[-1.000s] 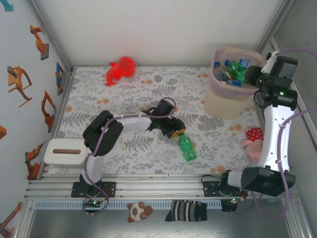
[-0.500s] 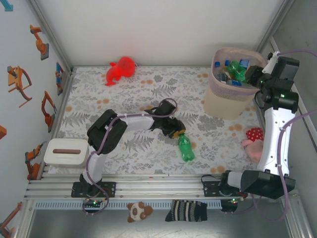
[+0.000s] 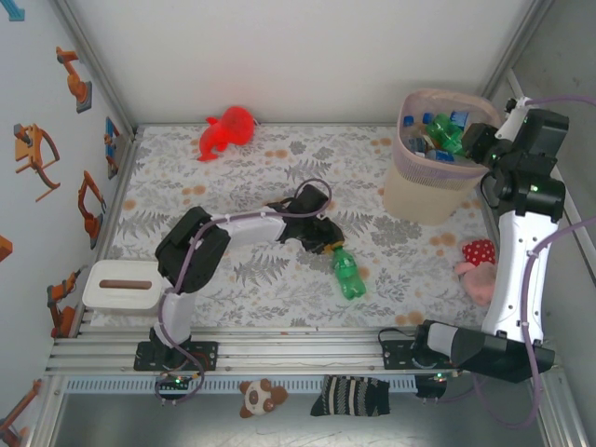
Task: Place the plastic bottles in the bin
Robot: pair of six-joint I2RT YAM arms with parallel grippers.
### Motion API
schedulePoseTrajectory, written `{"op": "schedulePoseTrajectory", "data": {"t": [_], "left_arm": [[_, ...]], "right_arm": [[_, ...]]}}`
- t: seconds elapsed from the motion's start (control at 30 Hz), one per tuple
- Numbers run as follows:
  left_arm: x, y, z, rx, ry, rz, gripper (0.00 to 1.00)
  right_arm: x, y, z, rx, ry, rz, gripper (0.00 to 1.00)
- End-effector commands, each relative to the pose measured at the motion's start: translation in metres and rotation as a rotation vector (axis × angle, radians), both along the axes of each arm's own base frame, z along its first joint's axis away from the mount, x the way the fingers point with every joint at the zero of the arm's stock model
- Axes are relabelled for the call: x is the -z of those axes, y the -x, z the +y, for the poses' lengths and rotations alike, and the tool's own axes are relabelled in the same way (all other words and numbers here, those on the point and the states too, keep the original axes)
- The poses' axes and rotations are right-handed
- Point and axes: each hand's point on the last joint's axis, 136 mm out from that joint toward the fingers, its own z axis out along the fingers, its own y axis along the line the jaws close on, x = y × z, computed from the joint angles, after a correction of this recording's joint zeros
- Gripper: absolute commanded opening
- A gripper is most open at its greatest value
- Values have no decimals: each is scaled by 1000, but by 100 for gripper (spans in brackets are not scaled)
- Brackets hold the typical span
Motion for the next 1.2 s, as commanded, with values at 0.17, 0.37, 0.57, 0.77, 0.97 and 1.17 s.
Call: {"op": "schedulePoseTrajectory", "data": {"t": [0.17, 0.37, 0.57, 0.77, 0.97, 1.17], "left_arm": [[-96, -27, 16, 84, 20, -380, 22], [-173, -23, 12, 241, 178, -661, 18], [-247, -8, 16, 390, 370, -903, 15], [-302, 12, 33, 500, 454, -1120, 12], [-346, 37, 53, 576, 538, -1262, 9], [-376, 68, 66, 678, 642, -1342, 8]], "right_arm": [[-25, 16, 42, -216, -51, -112, 26], [-38, 30, 85, -451, -122, -172, 27], [-41, 51, 130, -668, -112, -214, 31], [-42, 80, 176, -894, -97, -264, 36], [-31, 112, 216, -1123, -37, -323, 43], [-18, 141, 254, -1331, -9, -353, 51]]}}
